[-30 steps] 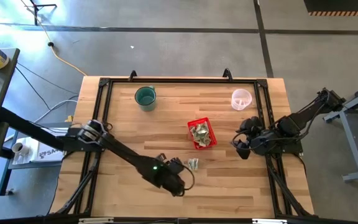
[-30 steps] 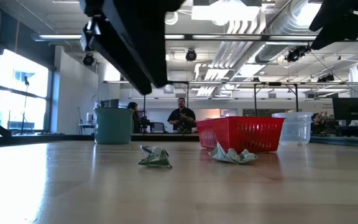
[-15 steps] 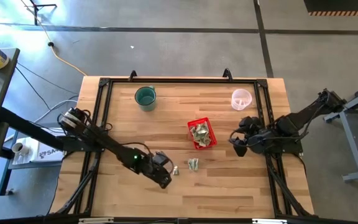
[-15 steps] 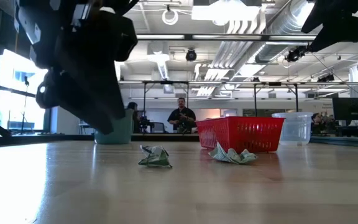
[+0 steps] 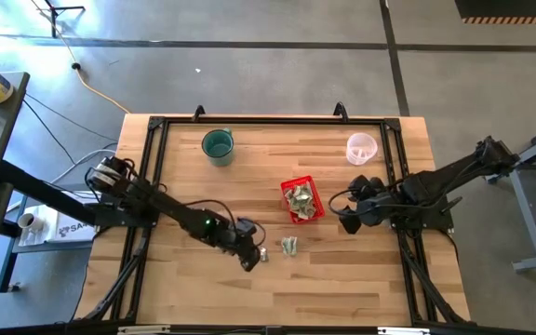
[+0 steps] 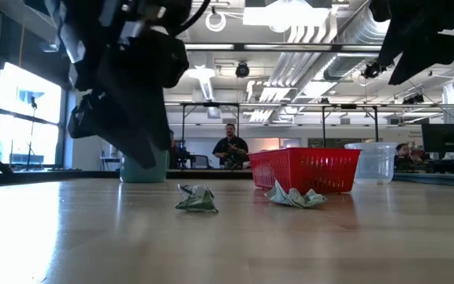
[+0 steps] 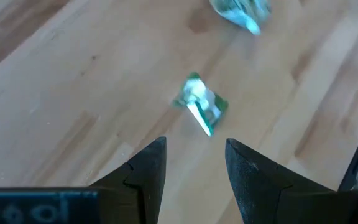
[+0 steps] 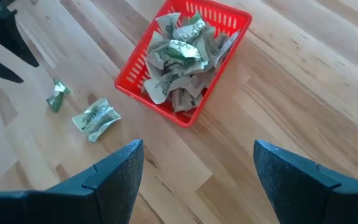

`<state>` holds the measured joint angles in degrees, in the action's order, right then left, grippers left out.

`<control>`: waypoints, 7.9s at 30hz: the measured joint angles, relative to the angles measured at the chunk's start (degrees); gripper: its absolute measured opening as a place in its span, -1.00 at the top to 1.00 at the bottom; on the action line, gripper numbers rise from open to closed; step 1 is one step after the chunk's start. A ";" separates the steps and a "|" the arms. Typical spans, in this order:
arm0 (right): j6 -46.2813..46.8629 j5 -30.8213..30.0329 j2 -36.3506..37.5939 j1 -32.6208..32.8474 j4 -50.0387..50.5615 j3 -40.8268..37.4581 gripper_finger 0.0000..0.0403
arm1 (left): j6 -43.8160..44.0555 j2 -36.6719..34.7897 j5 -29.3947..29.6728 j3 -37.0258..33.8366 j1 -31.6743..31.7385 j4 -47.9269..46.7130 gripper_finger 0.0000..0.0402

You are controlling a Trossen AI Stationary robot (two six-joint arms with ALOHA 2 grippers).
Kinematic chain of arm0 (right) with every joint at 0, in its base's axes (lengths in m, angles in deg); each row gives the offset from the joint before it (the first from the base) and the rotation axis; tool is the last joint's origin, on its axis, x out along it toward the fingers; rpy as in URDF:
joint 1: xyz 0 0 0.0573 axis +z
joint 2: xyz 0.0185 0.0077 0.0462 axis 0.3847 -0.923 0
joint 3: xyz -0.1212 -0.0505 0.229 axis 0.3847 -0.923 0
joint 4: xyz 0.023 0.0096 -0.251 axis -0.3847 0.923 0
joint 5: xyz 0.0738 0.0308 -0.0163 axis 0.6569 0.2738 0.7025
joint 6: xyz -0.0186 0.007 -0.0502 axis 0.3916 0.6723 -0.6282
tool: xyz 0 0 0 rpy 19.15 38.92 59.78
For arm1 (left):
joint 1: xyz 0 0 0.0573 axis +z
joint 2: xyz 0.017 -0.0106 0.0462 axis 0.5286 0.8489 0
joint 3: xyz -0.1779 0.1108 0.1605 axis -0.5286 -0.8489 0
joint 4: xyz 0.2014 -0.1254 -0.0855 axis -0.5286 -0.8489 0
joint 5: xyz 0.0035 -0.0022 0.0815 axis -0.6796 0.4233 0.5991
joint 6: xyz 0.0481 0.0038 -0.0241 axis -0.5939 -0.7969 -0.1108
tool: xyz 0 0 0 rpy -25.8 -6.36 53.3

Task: Pick and place items into bin
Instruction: Put the truvia packet into the orange bin, then put the stevia packet into the orange bin

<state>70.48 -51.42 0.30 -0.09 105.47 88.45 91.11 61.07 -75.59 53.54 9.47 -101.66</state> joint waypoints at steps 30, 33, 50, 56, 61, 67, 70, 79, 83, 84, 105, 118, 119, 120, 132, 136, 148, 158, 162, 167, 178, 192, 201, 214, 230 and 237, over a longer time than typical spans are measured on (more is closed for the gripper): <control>-4.20 2.52 -0.54 -0.04 2.48 0.00 -0.45 | 12.94 16.13 0.42 18.32 1.80 -12.19 0.02; -4.14 2.56 -0.47 -0.04 2.50 0.00 -0.45 | 12.97 16.65 -1.57 18.25 1.80 -12.99 0.02; -4.09 2.80 -0.47 -0.01 2.32 0.00 -0.45 | -40.27 16.26 3.13 27.10 -1.50 -18.89 0.02; -3.77 2.97 -0.47 -0.01 2.36 0.00 -0.45 | -51.93 17.74 -0.19 27.15 -1.57 -18.25 0.02; -3.57 2.97 -0.47 -0.01 2.35 0.00 -0.45 | -51.82 19.89 -3.49 27.19 -1.13 -17.46 0.02; -3.57 2.99 -0.47 -0.01 2.56 0.00 -0.45 | -51.74 21.70 -3.32 27.20 -0.84 -17.23 0.03; -3.57 2.99 -0.47 -0.01 2.72 0.00 -0.45 | -51.75 22.19 -4.15 27.39 -0.77 -17.71 0.14; -4.65 1.85 -0.15 0.34 2.70 0.00 -0.45 | -49.11 21.68 -1.69 27.59 0.78 -19.58 0.85; -4.17 -0.76 1.76 1.81 2.73 0.00 -0.45 | -48.60 20.95 0.46 31.84 3.21 -26.00 0.83; -4.01 -1.44 2.47 2.15 2.73 0.00 -0.45 | -49.34 20.68 1.53 33.54 3.84 -26.30 0.80; 0.33 -5.50 9.91 5.12 6.52 0.00 -0.45 | -50.50 22.23 2.85 41.38 20.65 -14.53 -0.16; -1.40 -5.41 7.34 1.97 8.07 0.00 -0.45 | -3.55 21.56 0.75 43.40 8.87 -33.71 -0.37; -1.65 -5.44 7.04 1.53 8.02 0.00 -0.45 | -1.42 22.48 1.53 43.30 7.96 -33.45 -0.33; -2.11 -5.48 6.71 1.11 8.05 0.00 -0.45 | 0.21 23.63 1.87 43.17 7.17 -33.14 -0.30; -4.64 -3.07 4.75 0.07 6.97 0.00 -0.45 | 8.46 30.53 -2.75 43.38 5.35 -28.63 0.14; -4.64 -2.97 4.73 0.07 6.96 0.00 -0.45 | 8.40 30.64 1.24 43.23 5.11 -26.93 0.36; -4.64 -3.07 4.73 0.07 7.11 0.00 -0.45 | 2.19 29.69 5.72 43.16 5.16 -27.21 0.89; -4.64 -4.11 4.73 0.07 7.85 0.00 -0.45 | -3.80 19.48 14.74 43.32 7.84 -30.03 0.89; -4.64 -4.09 4.73 0.07 7.83 0.00 -0.45 | -9.05 19.79 13.36 43.29 12.94 -27.41 0.86; -4.64 -3.29 4.73 0.07 7.83 0.00 -0.45 | -11.97 20.74 10.46 43.18 18.12 -24.98 0.56; -5.73 -4.13 4.73 0.07 7.96 0.00 -0.45 | -13.37 19.06 1.57 43.23 13.15 -29.62 -0.24; -7.66 -4.72 4.73 0.07 8.33 0.00 -0.45 | -5.64 28.18 4.98 43.08 5.14 -19.85 -0.57; -7.61 -3.88 4.75 0.07 8.94 0.00 -0.45 | -6.78 31.77 10.31 43.19 5.16 -19.03 -0.37; -7.04 -3.99 4.75 0.03 9.10 0.00 -0.45 | -12.32 33.37 15.40 43.56 5.12 -24.51 0.39; -7.63 -5.64 5.33 0.01 10.14 0.00 -0.45 | -24.06 29.15 25.22 65.07 8.13 -39.48 0.83; -7.64 -4.96 8.25 0.01 11.68 0.00 -0.45 | -29.55 29.93 15.19 61.72 18.58 -29.11 0.71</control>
<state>62.83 -56.38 8.55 -0.08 117.15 88.45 61.56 91.00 -60.40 115.25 28.06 -130.77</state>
